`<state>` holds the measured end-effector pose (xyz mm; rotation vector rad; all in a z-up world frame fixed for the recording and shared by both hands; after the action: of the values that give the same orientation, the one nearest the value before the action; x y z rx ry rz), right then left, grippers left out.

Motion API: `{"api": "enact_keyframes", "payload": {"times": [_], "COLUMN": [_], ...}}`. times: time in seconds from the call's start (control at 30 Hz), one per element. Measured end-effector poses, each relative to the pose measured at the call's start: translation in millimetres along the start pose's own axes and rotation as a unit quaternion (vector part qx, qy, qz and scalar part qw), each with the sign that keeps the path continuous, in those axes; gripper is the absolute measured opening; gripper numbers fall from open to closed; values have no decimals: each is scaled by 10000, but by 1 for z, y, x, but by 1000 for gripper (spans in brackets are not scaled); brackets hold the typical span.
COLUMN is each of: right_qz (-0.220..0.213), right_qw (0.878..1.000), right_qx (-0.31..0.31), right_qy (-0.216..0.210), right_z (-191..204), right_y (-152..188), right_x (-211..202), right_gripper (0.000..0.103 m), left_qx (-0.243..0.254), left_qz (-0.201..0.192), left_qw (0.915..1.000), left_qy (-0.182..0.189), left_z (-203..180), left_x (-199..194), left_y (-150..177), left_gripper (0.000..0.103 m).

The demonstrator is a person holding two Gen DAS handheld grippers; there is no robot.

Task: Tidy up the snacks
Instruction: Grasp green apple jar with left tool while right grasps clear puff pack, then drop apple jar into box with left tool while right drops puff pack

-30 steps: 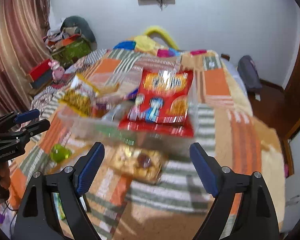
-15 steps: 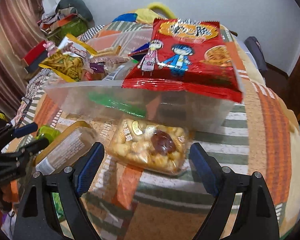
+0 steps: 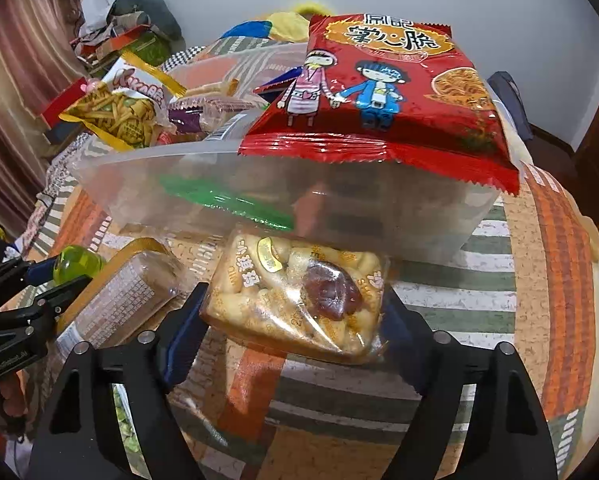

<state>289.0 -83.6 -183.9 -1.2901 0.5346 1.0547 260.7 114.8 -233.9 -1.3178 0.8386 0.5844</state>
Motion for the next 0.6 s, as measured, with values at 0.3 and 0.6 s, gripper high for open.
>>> {"api": "enact_keyframes", "payload": {"times": [0.3,0.6], "right_qz": [-248,-623], "right_qw": [9995,9970], "right_qx": [-165,-122], "right_qy": [-132,-432], "right_z": [2,7], "right_y": [7,-1], "right_x": [-33,-65], "right_gripper": [76,76], "left_qx": [146,207], "left_qz": [-331,-774], "left_qw": [9993,9968], "left_qy": [-123,-80], "left_z": [-8,-17], "left_x": [-36,-69], "left_y": [-14,-48], "left_gripper": [46,46]}}
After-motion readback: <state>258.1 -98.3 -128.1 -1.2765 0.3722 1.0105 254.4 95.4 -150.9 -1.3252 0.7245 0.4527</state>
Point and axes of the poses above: each gripper's, at about its wrist camera, not at the fingertips, and x roughly the way its jaws point, z to its left, y to its underside, the point moved 2 cm from there along x, roughly the way its jaws point, and after that the axes turned 15 degrees about x, right-handed, at the moved point
